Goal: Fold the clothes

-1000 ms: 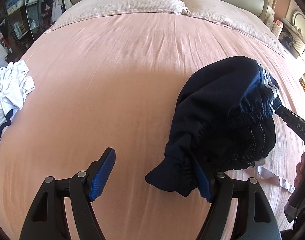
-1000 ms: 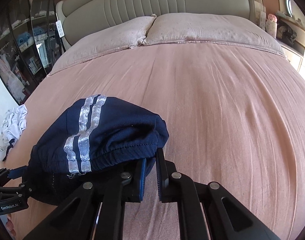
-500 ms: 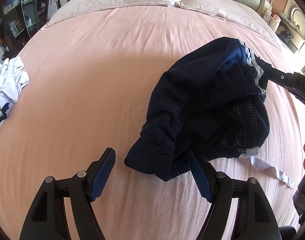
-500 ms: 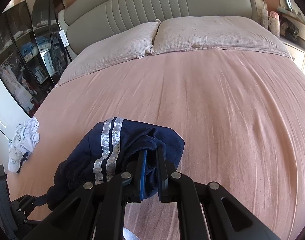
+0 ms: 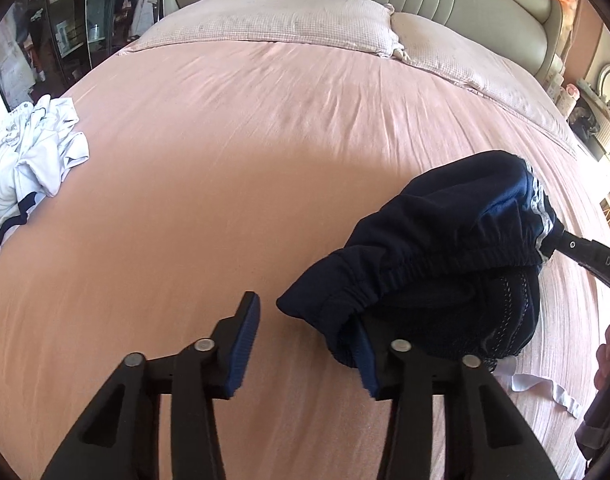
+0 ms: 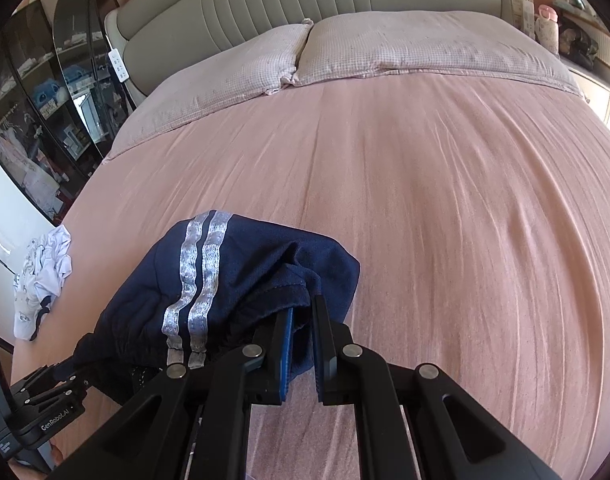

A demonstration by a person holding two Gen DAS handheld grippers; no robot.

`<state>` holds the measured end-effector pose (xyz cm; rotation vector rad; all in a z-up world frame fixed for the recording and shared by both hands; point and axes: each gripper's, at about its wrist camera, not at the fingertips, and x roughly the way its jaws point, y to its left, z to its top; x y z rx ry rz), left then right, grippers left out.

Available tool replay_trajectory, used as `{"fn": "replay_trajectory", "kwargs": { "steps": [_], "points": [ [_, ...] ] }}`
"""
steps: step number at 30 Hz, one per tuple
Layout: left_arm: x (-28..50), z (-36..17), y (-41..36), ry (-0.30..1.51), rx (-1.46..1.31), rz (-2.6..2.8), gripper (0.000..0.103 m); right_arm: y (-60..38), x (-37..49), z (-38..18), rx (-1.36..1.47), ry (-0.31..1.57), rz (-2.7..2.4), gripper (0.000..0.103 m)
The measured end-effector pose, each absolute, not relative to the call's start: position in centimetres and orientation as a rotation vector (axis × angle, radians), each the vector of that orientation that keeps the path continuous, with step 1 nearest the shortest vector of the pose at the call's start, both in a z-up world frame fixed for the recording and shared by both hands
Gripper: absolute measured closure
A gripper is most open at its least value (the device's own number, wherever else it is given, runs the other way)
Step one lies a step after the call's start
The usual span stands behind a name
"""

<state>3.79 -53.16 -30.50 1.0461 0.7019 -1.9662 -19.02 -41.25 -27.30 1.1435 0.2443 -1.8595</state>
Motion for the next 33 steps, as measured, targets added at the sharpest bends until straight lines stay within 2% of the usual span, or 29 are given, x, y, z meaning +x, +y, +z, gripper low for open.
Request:
{"fn": "replay_trajectory", "kwargs": {
  "steps": [4,6,7,8,10,11,17,21,26,29,30,31,32,33],
  "points": [
    [3.5,-30.8,-53.5,0.747,1.047,-1.989,0.085,-40.9,-19.1,-27.7,1.156,0.251,-1.863,0.095],
    [3.6,-30.8,-53.8,0.771,1.045,-1.993,0.087,-40.7,-19.1,-28.0,1.160,0.286,-1.873,0.090],
    [3.3,-30.7,-54.2,0.775,1.039,-1.994,0.088,-40.7,-19.1,-28.1,1.156,0.313,-1.881,0.078],
    [3.6,-30.5,-54.3,0.779,1.032,-1.993,0.088,-40.6,-19.1,-28.2,1.150,0.335,-1.894,0.057],
    [4.2,-29.8,-54.2,0.792,1.020,-1.999,0.088,-40.3,-19.1,-28.4,1.135,0.350,-1.914,0.032],
    [4.4,-29.5,-54.1,0.798,1.012,-2.001,0.088,-40.1,-19.2,-28.5,1.125,0.340,-1.919,0.031],
    [3.5,-28.4,-56.2,0.809,0.973,-2.024,0.088,-40.3,-19.9,-29.5,1.148,0.314,-1.908,0.031],
    [2.9,-28.0,-57.0,0.808,0.963,-2.042,0.088,-40.7,-18.6,-28.3,1.010,0.359,-1.921,0.031],
    [2.8,-27.8,-57.6,0.818,0.966,-2.048,0.088,-42.0,-16.7,-27.8,0.839,0.507,-1.899,0.031],
    [3.1,-27.7,-57.7,0.817,0.970,-2.050,0.088,-42.1,-16.6,-27.7,0.811,0.499,-1.883,0.032],
    [3.1,-27.7,-57.8,0.811,0.974,-2.052,0.088,-42.1,-16.8,-27.7,0.819,0.480,-1.877,0.035],
    [3.1,-27.7,-57.8,0.807,0.980,-2.051,0.088,-42.1,-17.0,-27.6,0.827,0.461,-1.872,0.051],
    [3.1,-27.8,-57.9,0.804,0.986,-2.049,0.088,-42.2,-17.1,-27.6,0.839,0.458,-1.870,0.076],
    [3.1,-27.8,-57.9,0.803,0.989,-2.047,0.088,-42.4,-17.1,-27.6,0.846,0.467,-1.870,0.085]
  ]
}}
